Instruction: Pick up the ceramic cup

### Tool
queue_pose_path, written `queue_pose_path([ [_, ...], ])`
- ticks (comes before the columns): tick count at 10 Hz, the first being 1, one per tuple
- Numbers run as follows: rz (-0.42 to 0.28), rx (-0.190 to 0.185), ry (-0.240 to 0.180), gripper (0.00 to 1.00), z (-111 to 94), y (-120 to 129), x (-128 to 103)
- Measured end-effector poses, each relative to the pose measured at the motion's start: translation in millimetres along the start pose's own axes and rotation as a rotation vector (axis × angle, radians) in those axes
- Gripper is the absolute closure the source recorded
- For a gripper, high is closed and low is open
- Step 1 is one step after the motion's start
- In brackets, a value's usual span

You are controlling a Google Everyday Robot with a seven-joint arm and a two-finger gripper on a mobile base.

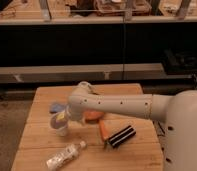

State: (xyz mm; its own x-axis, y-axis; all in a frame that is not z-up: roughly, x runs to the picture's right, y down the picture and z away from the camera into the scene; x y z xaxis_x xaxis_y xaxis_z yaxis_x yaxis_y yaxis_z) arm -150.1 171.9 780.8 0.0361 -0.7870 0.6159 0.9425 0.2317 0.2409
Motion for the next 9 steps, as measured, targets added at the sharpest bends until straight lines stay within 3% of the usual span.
queue_pose_path([
  [3,0.001,0.003,0.000,0.22,4.0,1.0,1.6],
  [5,0.001,0.005,0.000,0.40,6.4,0.9,2.7],
  [8,0.000,0.007,0.001,0.50,9.4,1.5,4.1],
  [9,-0.001,0.007,0.001,0.61,8.9,1.3,4.7],
])
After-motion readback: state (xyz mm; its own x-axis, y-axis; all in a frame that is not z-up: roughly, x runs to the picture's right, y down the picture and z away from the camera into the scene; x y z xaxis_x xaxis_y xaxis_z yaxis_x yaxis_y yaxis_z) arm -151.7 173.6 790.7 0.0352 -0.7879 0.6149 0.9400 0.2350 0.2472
